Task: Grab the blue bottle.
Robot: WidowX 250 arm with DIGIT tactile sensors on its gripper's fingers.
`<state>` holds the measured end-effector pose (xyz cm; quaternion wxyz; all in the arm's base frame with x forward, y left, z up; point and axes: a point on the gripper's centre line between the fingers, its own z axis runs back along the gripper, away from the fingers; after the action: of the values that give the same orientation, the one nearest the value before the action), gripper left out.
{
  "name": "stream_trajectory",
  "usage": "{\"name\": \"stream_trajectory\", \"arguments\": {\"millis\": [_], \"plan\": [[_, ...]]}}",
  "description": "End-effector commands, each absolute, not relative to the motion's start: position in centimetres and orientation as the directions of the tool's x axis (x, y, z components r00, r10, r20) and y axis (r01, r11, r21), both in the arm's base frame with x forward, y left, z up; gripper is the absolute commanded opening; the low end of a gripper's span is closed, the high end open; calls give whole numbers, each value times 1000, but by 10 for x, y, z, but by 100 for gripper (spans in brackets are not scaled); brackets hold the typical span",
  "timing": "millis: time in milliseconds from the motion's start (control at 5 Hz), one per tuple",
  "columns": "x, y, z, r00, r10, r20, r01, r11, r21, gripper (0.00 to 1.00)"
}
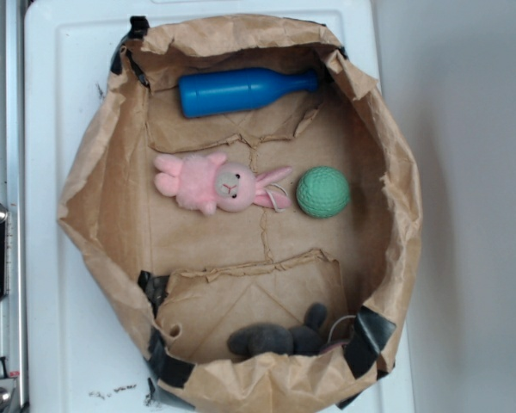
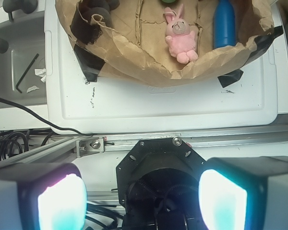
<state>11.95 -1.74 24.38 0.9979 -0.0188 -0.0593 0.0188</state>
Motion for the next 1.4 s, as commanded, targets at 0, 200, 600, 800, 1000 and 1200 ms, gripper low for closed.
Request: {"name": "stream_trajectory", "arguments": {"millis": [0, 200, 600, 800, 1000, 1200], "plan": [[120, -17, 244, 992, 40, 118, -35, 999, -40, 100], [170, -5, 240, 982, 83, 169, -76, 996, -45, 100], [269, 30, 221, 959, 74, 272, -64, 997, -46, 100], [321, 51, 213, 944, -17, 329, 29, 999, -31, 100], [373, 83, 211, 931, -87, 354, 102, 994, -26, 100], [373, 83, 211, 931, -87, 354, 102, 994, -26, 100]]}}
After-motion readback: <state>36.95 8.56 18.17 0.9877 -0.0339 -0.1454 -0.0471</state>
